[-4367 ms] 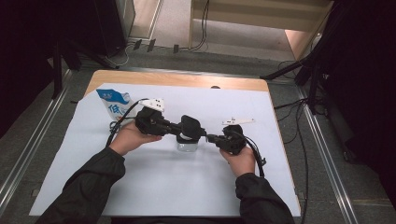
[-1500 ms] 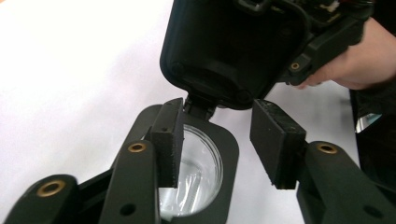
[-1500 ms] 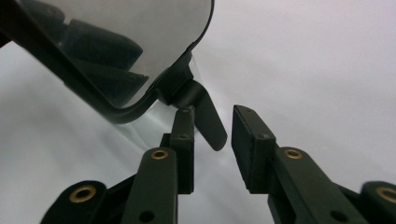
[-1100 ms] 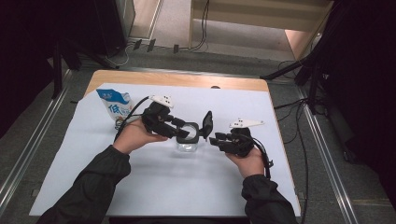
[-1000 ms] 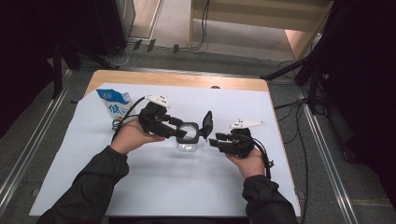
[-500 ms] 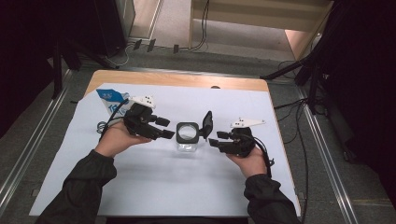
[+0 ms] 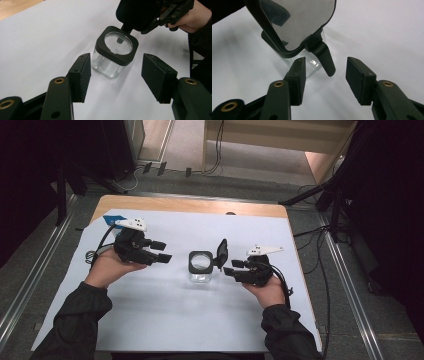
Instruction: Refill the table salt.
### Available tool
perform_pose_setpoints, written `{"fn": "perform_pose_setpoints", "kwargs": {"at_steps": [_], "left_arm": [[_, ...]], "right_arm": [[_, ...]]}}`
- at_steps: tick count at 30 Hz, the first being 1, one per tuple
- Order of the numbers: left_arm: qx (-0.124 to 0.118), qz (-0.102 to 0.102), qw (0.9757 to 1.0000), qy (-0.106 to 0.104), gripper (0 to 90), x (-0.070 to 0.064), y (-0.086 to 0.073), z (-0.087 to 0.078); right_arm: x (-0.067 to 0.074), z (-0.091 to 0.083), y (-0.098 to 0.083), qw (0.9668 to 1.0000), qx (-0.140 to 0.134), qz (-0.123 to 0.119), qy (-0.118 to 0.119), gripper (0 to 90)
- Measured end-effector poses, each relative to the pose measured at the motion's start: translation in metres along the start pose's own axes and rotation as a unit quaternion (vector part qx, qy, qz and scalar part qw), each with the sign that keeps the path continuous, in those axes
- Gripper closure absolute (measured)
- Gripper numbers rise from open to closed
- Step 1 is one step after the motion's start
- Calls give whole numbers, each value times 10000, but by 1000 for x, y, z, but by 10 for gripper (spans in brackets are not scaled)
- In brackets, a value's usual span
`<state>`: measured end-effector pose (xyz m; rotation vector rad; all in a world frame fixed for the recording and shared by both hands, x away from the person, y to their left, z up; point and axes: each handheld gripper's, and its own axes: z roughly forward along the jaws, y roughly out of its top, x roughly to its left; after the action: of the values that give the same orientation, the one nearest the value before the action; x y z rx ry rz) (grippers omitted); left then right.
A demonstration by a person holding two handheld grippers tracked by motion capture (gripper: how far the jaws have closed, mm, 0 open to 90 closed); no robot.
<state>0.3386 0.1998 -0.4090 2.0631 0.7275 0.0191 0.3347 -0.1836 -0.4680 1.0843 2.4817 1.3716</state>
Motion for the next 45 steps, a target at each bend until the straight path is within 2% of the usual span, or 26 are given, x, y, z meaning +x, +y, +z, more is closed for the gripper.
{"fn": "perform_pose_setpoints", "kwargs": {"at_steps": [8, 12, 16, 19, 23, 31, 38, 40, 41, 43, 45], "left_arm": [[-58, -156, 9996, 214, 428, 8, -10, -18], [-99, -219, 9990, 374, 432, 14, -16, -28], [-144, -339, 9982, 473, 433, 18, -22, -36], [-182, -354, 9978, 532, 433, 22, -27, -43], [-294, -494, 9962, 653, 433, 26, -34, -54], [-387, -649, 9934, 864, 436, 36, -45, -73], [-442, -815, 9899, 1068, 441, 51, -54, -88], [-461, -824, 9894, 1101, 443, 53, -55, -90], [-456, -832, 9882, 1206, 443, 58, -56, -93], [-438, -774, 9872, 1326, 445, 62, -60, -97], [-414, -786, 9869, 1344, 447, 65, -62, -99]], "right_arm": [[-1, 2, 4, 10000, -12, -13, 13, 517], [-2, 5, 6, 10000, 25, -11, 47, 511], [-2, 7, 8, 10000, 32, -15, 58, 507], [-3, 8, 8, 9999, 63, 6, 87, 507], [-3, 10, 10, 9999, 68, -16, 113, 507], [-4, 12, 10, 9999, 82, -26, 122, 510], [-5, 12, 10, 9999, 106, 19, 103, 509], [-5, 11, 9, 9999, 104, 16, 95, 510], [-5, 11, 9, 9999, 120, 26, 87, 510], [-5, 10, 9, 9998, 157, 54, 70, 511], [-5, 9, 8, 9998, 161, 87, 59, 512]]}}
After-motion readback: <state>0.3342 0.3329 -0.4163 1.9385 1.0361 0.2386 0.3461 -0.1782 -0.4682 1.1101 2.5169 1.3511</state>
